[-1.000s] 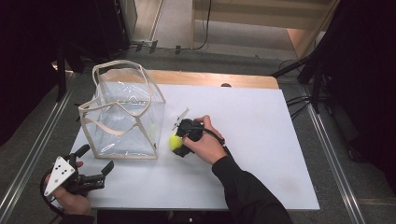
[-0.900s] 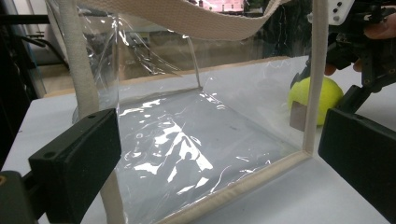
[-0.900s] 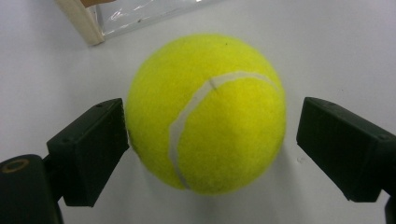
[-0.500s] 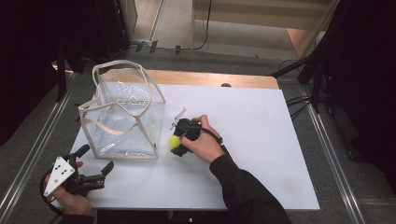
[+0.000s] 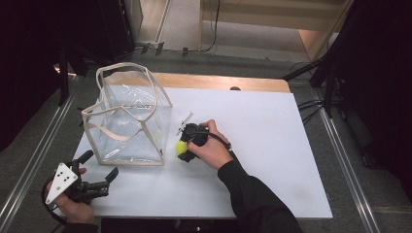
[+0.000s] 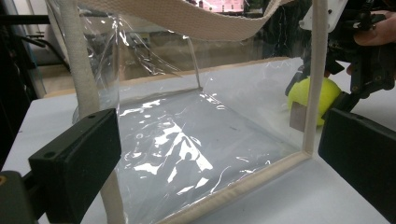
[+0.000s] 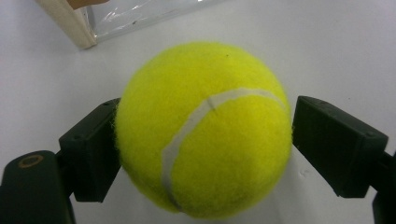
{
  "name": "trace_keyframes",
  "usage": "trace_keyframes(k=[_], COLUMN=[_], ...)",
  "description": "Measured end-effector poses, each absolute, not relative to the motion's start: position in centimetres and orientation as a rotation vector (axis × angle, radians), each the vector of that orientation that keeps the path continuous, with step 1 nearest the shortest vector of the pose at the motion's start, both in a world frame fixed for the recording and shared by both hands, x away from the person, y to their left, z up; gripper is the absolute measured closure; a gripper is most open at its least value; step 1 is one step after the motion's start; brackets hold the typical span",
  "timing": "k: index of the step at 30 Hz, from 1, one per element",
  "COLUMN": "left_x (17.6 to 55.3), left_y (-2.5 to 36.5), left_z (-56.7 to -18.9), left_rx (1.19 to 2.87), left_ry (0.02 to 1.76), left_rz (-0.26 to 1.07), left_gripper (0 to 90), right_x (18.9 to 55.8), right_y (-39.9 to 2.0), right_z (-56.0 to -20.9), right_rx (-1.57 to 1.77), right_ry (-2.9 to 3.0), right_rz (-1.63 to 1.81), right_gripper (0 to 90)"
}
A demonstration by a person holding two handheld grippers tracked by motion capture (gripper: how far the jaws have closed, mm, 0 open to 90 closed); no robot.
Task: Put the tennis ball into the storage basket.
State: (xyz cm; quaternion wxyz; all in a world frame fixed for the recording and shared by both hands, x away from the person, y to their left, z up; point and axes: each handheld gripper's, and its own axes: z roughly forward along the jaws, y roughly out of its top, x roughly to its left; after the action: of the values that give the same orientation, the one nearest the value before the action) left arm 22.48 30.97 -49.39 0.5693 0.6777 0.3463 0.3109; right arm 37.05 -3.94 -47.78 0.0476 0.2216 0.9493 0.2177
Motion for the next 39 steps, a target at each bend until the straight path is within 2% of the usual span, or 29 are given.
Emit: trace_keyframes(k=[15,20,39], left_x=[22.50,22.50,22.52], left_y=[30.97,30.97,30.98], left_z=[-49.40,-49.40,-49.40], left_rx=[1.587,1.588,1.587], left_ry=[0.810,0.811,0.811], left_rz=[0.729,0.730,0.728], left_gripper=[0.0,0.0,0.0], right_x=[37.17,37.10,37.35], right_y=[-3.71,-3.55,-3.87], right_z=[-48.12,-48.10,-47.42], right_rx=[0.677,0.669,0.669], right_ry=[2.914,2.934,2.945], right_rz=[0.672,0.701,0.723], right_gripper=[14.2,22.9,23.5])
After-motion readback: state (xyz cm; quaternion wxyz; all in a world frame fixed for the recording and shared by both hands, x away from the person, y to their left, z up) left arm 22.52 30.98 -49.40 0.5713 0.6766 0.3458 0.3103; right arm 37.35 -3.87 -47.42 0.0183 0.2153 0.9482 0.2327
